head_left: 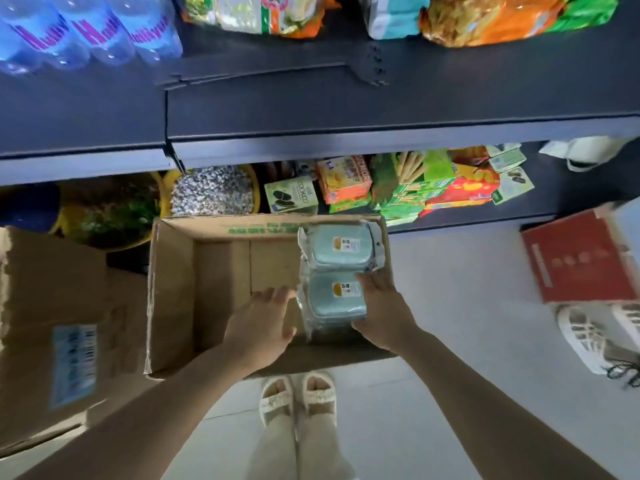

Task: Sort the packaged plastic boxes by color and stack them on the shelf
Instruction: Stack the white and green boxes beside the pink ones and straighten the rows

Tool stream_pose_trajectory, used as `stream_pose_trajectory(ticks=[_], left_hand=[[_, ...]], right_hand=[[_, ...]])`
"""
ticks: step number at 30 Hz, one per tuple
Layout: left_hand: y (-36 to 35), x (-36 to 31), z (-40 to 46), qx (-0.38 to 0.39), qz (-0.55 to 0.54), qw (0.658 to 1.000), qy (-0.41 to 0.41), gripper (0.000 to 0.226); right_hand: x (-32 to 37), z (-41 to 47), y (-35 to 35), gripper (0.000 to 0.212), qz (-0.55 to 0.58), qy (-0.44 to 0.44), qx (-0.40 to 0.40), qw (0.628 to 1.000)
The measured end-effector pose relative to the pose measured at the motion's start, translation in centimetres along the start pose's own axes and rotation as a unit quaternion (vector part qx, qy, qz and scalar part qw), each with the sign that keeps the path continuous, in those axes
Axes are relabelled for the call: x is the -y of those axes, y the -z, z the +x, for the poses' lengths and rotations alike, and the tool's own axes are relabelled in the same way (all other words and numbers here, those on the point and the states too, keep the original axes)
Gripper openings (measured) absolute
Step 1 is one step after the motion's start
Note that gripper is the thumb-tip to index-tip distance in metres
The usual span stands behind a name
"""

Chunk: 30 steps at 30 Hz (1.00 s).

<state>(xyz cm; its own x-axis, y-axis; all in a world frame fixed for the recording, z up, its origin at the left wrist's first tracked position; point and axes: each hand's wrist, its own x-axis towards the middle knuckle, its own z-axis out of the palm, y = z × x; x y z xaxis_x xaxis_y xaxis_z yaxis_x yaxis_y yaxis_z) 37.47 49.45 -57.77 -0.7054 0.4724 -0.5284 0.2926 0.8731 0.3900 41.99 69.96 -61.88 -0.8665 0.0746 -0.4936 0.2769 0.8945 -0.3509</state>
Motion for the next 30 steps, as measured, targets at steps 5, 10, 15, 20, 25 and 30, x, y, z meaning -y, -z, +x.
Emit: stream_pose_trajectory(ticks=[5, 10, 15, 20, 25, 30], left_hand=[[-2.9, 1.4, 4.3, -0.009, -0.018, 1.000, -0.004, 0.061], [-4.3, 2.2, 7.3, -0.030, -0.040, 0.999, 0.006, 0.062], [-4.5, 2.7, 8.0, -0.034, -0.033, 0.999, 0.021, 0.064], [-2.6, 1.5, 9.4, -0.096, -0.010, 0.995, 0.037, 0.065], [-2.1, -0.5, 12.8, -0.114, 0.031, 0.993, -0.023, 0.073], [-3.7, -2.7, 17.0, -0.077, 0.104, 0.989, -0.069, 0.087]], right_hand=[[-2.0, 3.7, -4.1, 0.092, -0.068, 0.006, 0.005, 0.998], [-3.4, 4.7, -6.0, 0.091, -0.113, 0.032, -0.030, 0.993], [-3.7, 4.8, -5.6, 0.094, -0.114, 0.049, -0.034, 0.992], [-2.8, 2.4, -1.3, 0.087, -0.009, 0.072, -0.053, 0.996], [-5.4, 1.6, 3.5, 0.084, -0.001, 0.029, -0.147, 0.989], [-9.2, 3.9, 4.7, 0.083, 0.040, -0.022, -0.206, 0.977]])
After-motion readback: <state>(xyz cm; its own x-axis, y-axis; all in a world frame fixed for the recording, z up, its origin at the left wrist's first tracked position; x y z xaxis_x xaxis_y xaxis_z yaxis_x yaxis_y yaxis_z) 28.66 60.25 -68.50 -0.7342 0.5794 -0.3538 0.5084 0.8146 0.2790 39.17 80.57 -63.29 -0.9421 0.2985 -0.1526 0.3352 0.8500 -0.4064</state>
